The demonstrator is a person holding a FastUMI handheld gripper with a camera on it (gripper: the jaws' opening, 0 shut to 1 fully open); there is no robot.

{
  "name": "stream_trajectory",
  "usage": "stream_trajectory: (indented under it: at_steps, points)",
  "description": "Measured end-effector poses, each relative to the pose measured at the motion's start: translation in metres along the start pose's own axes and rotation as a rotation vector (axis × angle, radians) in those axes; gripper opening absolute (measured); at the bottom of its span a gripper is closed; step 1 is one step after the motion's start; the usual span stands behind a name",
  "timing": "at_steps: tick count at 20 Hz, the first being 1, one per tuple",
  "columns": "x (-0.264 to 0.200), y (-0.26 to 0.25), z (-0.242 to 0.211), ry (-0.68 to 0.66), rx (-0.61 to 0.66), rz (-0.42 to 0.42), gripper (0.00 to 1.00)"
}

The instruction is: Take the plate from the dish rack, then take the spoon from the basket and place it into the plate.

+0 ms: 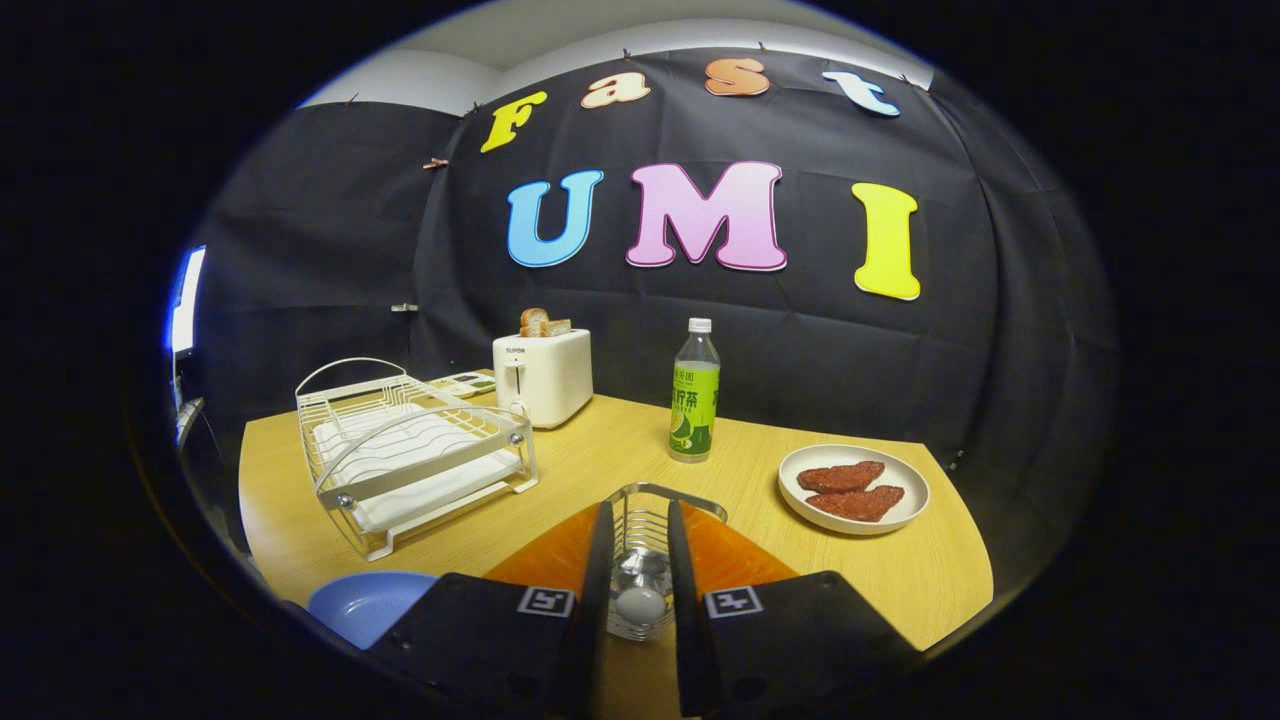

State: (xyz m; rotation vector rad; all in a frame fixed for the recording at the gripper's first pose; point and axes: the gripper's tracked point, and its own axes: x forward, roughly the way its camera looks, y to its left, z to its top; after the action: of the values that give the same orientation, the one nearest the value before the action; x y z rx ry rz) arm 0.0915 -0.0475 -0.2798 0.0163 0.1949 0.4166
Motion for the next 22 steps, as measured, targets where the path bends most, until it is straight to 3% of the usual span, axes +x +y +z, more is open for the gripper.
stream_trajectory:
  at_steps: [2,12,19,22]
  points:
    - [0.003,0.002,-0.005,0.019,0.0,0.0,0.23]
    - [0.003,0.001,0.003,0.092,0.025,-0.011,0.17]
    - [-0.019,-0.008,0.038,0.087,-0.004,-0.01,0.17]
    - [-0.038,0.0,0.058,0.075,0.005,0.026,0.16]
